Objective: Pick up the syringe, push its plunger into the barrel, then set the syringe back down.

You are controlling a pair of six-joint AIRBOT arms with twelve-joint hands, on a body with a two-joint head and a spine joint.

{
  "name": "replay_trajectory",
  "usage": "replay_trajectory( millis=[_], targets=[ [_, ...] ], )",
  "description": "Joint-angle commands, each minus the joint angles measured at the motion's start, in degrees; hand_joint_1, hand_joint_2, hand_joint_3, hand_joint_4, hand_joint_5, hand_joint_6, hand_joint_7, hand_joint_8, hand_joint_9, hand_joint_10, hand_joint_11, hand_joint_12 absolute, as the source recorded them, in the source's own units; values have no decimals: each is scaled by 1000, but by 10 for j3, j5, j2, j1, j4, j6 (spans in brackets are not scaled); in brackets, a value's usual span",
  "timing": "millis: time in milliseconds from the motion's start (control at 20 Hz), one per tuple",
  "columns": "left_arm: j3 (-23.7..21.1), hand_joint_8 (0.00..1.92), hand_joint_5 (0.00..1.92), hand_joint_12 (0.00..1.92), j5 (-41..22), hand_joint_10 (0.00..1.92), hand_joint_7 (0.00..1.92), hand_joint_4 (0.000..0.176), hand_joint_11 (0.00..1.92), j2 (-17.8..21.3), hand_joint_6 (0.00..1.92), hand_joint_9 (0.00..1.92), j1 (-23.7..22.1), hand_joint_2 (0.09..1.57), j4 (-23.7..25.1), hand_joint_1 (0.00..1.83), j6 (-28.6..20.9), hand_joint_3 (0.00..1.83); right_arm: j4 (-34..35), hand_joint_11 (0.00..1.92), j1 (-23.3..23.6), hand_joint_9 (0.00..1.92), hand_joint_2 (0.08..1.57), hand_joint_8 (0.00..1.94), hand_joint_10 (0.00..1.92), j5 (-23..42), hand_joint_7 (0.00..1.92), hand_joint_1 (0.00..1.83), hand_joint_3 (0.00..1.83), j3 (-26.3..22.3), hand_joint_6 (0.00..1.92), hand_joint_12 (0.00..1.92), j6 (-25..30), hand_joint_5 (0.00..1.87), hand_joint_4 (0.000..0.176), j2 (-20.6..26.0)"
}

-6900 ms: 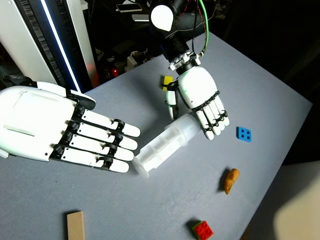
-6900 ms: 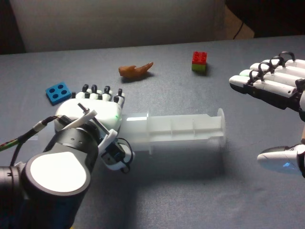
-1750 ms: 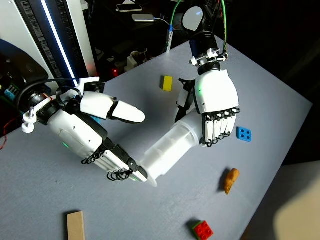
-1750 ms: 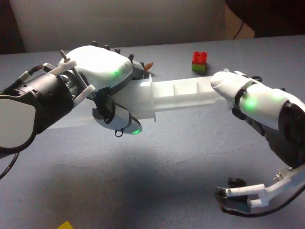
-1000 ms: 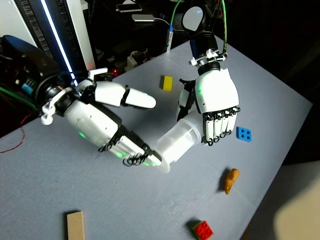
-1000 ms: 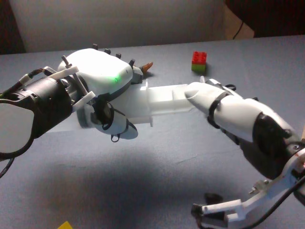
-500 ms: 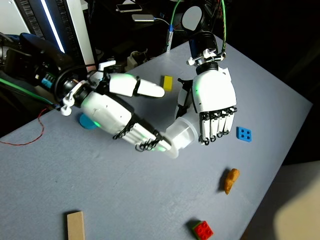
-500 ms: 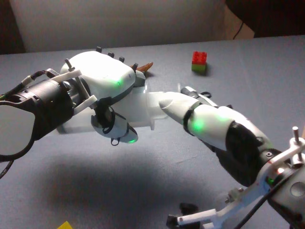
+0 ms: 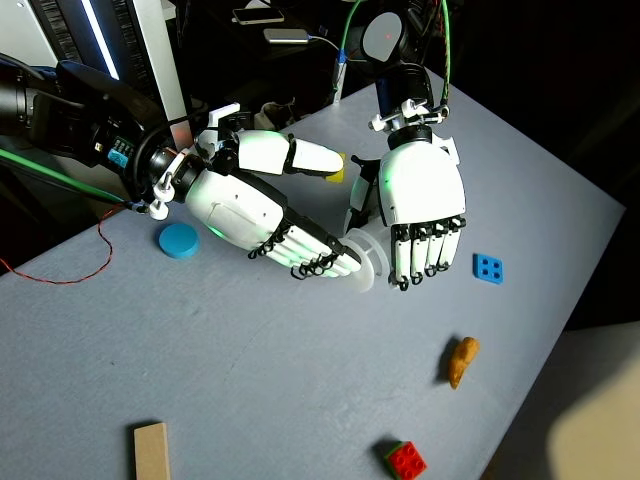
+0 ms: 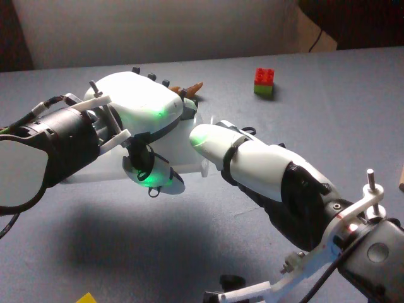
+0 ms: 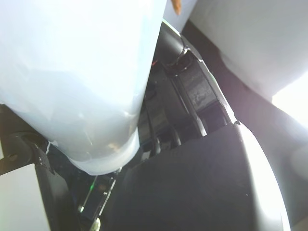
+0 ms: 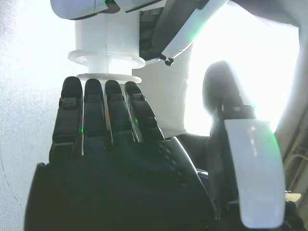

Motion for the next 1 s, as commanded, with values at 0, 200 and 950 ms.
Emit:
replay_trajectory(
  millis=[0, 200, 950],
  targets=[
    [-4, 1090, 833, 1555, 59, 1131, 884, 0, 844, -7, 934, 959, -11, 1121, 25, 1494, -14, 0, -75, 0, 4, 34, 1161, 2, 2, -38, 30, 278, 0, -12, 2, 155, 6, 19, 0, -7],
    [-4, 1064, 863, 1552, 58, 1130, 901, 0, 852, -8, 903, 956, -12, 1114, 25, 1494, -14, 0, -113, 0, -16, 54, 1154, 2, 3, -16, 54, 276, 0, -21, 1, 194, 11, 28, 0, 39],
    [-19, 1080, 810, 1565, 56, 1159, 889, 0, 856, -32, 962, 935, 17, 1126, 26, 1492, -16, 0, -247, 0, -62, 57, 1159, 2, 3, 40, 54, 273, 1, -34, 3, 167, -46, 26, 0, 237]
  ],
)
